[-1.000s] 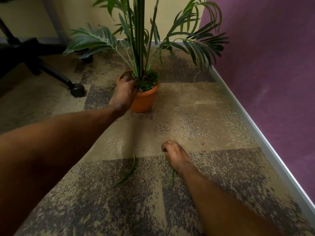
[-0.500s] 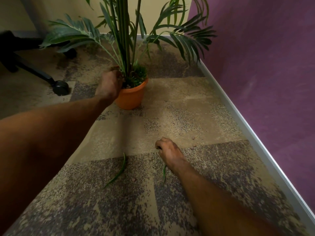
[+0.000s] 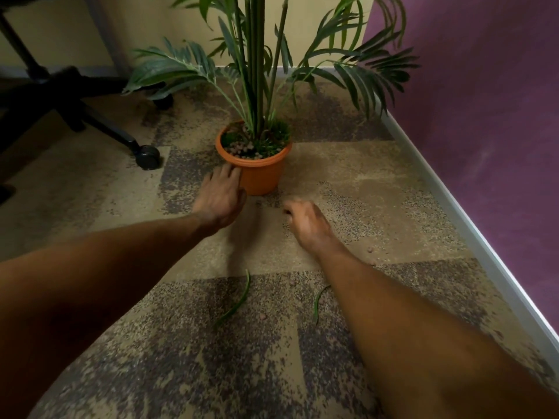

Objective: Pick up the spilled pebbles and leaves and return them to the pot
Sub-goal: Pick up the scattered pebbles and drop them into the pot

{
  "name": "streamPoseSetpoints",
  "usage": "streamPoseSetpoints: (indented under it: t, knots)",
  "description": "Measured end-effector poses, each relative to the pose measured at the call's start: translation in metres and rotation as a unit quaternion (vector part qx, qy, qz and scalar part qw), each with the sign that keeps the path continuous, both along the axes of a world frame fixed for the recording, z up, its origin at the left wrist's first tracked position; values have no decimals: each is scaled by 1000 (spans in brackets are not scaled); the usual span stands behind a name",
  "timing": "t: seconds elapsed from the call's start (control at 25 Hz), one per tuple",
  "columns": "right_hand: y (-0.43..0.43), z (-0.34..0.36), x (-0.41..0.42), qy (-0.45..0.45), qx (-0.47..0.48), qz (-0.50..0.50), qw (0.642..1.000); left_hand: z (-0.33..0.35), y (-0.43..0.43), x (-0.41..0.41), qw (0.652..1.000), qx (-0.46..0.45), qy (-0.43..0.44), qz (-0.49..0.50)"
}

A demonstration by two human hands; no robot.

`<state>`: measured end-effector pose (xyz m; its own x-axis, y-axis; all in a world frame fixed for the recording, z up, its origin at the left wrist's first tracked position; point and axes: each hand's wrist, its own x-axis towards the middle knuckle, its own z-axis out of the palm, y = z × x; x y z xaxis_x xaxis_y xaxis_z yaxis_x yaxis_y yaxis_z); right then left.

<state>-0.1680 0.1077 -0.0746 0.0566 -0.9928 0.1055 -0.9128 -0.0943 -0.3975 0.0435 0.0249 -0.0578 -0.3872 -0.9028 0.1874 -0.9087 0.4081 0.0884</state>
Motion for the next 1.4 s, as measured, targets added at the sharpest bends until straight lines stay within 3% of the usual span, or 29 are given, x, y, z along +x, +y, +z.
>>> streamPoseSetpoints:
  t: [0.2,0.48,0.8,0.96,1.16,1.4]
  knots:
    - [-54,47,13,-83,-62,-33,994,-25,31,-2,997,64,-12,-32]
    - [-106,59,28,-194,-143,-133,961,-69,71,-10,982,163,-19,-90]
    - [-143,50,40,-173,-115,-124,970,-103,55,-16,970,229,-40,-64]
    - [-149,43,33,-122,-123,-94,980,-113,53,-19,971,234,-31,-51]
    - [-137,36,32,-134,-137,-64,979,-118,54,-17,973,225,-25,-49]
    - [-104,23,29,-61,-172,-79,980,-110,51,-14,968,243,-52,-50]
